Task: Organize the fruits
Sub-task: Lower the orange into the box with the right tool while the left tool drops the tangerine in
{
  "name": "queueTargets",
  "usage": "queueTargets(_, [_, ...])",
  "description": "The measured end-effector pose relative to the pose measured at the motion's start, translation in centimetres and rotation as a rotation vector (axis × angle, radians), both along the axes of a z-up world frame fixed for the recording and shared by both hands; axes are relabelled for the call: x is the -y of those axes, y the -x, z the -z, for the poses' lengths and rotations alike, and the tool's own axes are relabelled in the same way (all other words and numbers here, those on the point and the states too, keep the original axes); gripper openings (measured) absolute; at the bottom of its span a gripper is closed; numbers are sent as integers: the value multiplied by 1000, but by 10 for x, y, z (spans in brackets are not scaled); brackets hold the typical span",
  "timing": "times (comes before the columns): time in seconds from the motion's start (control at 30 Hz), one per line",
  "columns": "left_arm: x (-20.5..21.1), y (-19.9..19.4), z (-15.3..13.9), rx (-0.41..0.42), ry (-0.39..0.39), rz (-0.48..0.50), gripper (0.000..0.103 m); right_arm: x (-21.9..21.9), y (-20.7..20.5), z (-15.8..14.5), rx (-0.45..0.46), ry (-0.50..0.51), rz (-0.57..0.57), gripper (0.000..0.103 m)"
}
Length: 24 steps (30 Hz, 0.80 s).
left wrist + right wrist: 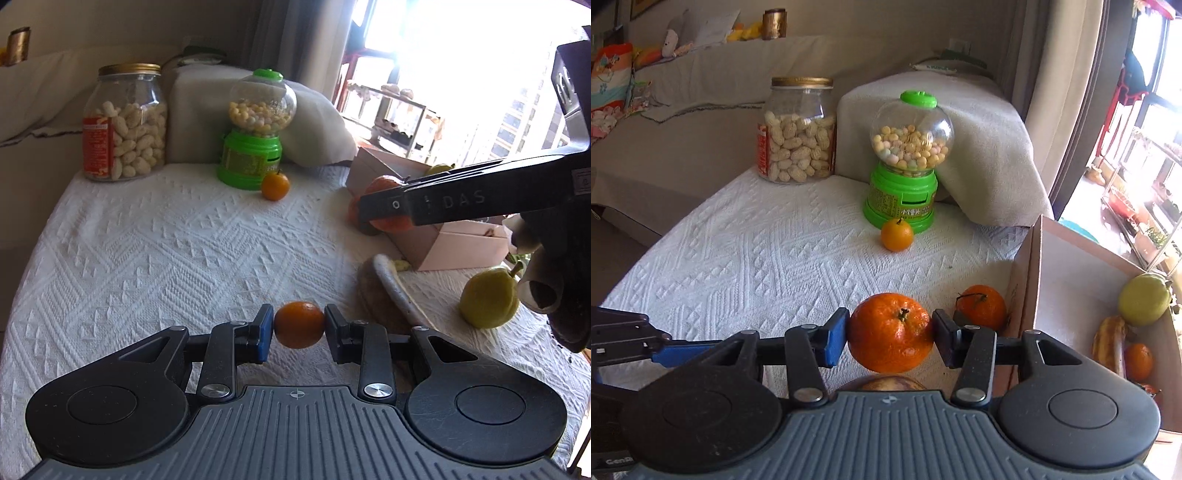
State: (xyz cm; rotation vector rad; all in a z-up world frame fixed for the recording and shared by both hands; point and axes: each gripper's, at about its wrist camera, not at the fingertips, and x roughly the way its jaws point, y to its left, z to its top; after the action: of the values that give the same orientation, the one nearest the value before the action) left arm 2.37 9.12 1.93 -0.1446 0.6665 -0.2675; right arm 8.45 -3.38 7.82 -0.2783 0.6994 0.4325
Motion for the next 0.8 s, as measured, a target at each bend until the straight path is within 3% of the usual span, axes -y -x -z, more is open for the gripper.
queueTargets(0.2, [41, 12, -21, 28, -7, 133, 35, 69, 57, -31, 114, -42, 85, 49])
queueTargets(0.47, [104, -2, -43, -1, 45, 333, 35, 149, 115, -7, 164, 6, 303, 49])
queueTargets(0.67, [161, -74, -84, 85, 49, 382, 35, 186, 125, 12, 147, -58, 375, 49])
queueTargets(0.8, [204, -137, -93, 49, 87, 396, 35, 197, 118, 22, 134, -89, 393, 49])
